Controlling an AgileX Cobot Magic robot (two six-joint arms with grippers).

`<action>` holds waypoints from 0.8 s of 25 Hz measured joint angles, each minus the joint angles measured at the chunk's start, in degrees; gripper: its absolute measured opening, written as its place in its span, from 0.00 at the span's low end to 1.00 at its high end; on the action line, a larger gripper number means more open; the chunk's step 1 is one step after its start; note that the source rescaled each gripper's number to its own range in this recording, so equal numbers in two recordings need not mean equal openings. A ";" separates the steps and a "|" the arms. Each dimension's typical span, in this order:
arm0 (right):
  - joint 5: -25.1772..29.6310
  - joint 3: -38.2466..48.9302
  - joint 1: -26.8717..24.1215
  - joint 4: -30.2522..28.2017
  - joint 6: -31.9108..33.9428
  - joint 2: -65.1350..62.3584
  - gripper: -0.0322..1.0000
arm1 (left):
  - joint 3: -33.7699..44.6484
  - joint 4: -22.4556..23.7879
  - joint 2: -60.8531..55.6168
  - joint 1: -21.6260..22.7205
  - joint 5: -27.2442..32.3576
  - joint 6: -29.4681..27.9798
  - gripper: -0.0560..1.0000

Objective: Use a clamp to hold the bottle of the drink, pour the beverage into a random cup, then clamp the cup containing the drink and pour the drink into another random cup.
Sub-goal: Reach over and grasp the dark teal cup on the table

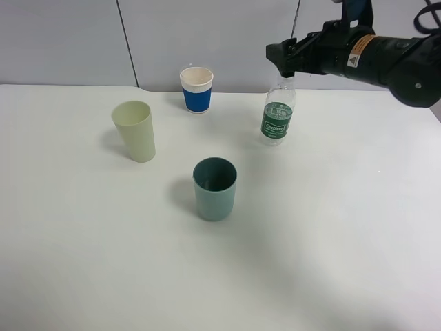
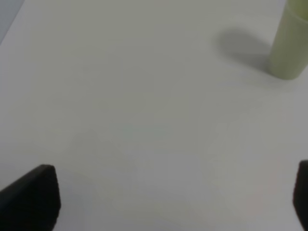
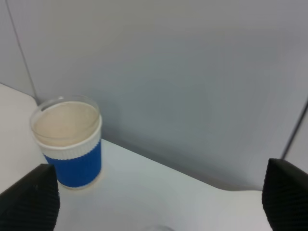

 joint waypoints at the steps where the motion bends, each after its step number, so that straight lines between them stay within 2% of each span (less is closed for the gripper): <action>1: 3.13 0.00 0.29 -0.26 0.06 -2.00 0.69 | 0.00 0.00 0.00 0.00 0.00 0.00 0.96; 12: 37.08 0.00 0.89 0.39 0.33 -24.43 0.69 | 0.00 0.00 0.00 0.00 0.00 0.00 0.96; 16: 45.06 0.00 0.89 1.02 0.27 -32.58 0.69 | 0.00 0.00 0.00 0.00 0.00 0.00 0.96; 20: 50.14 0.00 0.89 1.88 0.23 -41.30 0.69 | 0.00 0.00 0.00 0.00 0.00 0.00 0.96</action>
